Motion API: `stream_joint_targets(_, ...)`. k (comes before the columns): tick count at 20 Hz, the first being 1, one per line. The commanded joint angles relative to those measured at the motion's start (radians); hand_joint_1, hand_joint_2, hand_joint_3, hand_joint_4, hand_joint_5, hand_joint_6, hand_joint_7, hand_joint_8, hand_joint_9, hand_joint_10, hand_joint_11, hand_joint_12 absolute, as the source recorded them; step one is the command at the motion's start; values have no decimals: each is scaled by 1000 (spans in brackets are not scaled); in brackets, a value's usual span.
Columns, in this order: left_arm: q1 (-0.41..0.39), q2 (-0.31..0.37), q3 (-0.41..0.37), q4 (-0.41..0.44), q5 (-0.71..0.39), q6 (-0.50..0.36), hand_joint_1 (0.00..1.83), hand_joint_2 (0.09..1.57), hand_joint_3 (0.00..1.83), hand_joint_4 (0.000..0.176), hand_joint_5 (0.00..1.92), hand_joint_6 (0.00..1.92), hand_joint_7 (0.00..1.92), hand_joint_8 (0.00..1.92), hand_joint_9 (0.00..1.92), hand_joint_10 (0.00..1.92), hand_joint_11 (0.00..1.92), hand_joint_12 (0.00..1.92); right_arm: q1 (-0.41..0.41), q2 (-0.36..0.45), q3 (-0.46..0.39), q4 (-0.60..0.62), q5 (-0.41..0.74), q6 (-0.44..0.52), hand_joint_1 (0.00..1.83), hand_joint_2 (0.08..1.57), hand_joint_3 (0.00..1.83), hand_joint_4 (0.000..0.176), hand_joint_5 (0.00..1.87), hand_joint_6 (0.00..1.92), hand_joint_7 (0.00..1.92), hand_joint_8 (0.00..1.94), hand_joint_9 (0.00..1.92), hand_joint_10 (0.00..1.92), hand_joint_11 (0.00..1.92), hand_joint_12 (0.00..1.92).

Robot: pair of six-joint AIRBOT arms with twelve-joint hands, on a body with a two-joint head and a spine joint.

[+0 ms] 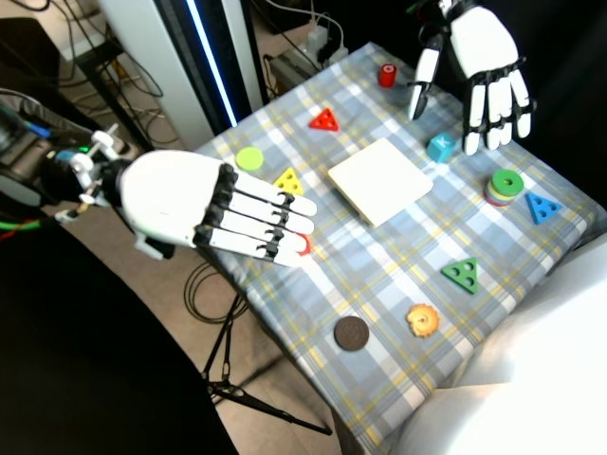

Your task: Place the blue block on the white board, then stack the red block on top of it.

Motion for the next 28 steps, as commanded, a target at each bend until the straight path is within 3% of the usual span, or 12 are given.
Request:
stream_joint_targets(1, -16, -8, 9, 16, -80, 15, 754, 897, 0, 167, 486, 17, 369, 4, 303, 1, 43, 254, 15, 1, 6, 14, 119, 5, 730, 1341, 2, 0, 501, 0, 478, 1, 474, 0, 370, 278)
stream_joint_targets(4, -22, -22, 29, -4, -66, 19, 819, 878, 0, 147, 554, 11, 395, 4, 322, 3, 46, 256, 16, 0, 6, 9, 115, 5, 707, 1341, 1, 0, 501, 0, 484, 2, 479, 1, 380, 267)
stream_joint_targets(8, -25, -36, 52, -27, -50, 19, 825, 908, 7, 142, 613, 22, 408, 6, 327, 4, 45, 261, 20, 0, 7, 2, 112, 6, 699, 1348, 4, 0, 499, 0, 490, 3, 484, 3, 384, 260)
stream_joint_targets(16, -29, -49, 63, -39, -48, 19, 872, 927, 4, 156, 646, 7, 447, 6, 373, 6, 36, 326, 20, -1, 6, 1, 111, 12, 689, 1361, 4, 0, 492, 0, 517, 8, 507, 7, 407, 253)
stream_joint_targets(22, -31, -58, 67, -45, -49, 19, 863, 945, 3, 152, 670, 3, 453, 3, 414, 6, 0, 517, 20, -1, 6, 1, 111, 14, 698, 1365, 1, 0, 490, 1, 535, 6, 521, 5, 422, 250)
stream_joint_targets(25, -33, -58, 68, -47, -53, 19, 896, 991, 1, 136, 794, 8, 522, 7, 460, 7, 10, 580, 20, -1, 6, 1, 111, 14, 714, 1367, 1, 0, 493, 1, 537, 4, 526, 4, 425, 254)
stream_joint_targets(28, -36, -58, 68, -47, -54, 19, 902, 1019, 5, 104, 858, 18, 544, 8, 452, 2, 0, 543, 19, -2, 6, 1, 111, 14, 719, 1372, 3, 0, 495, 1, 546, 6, 537, 7, 430, 258)
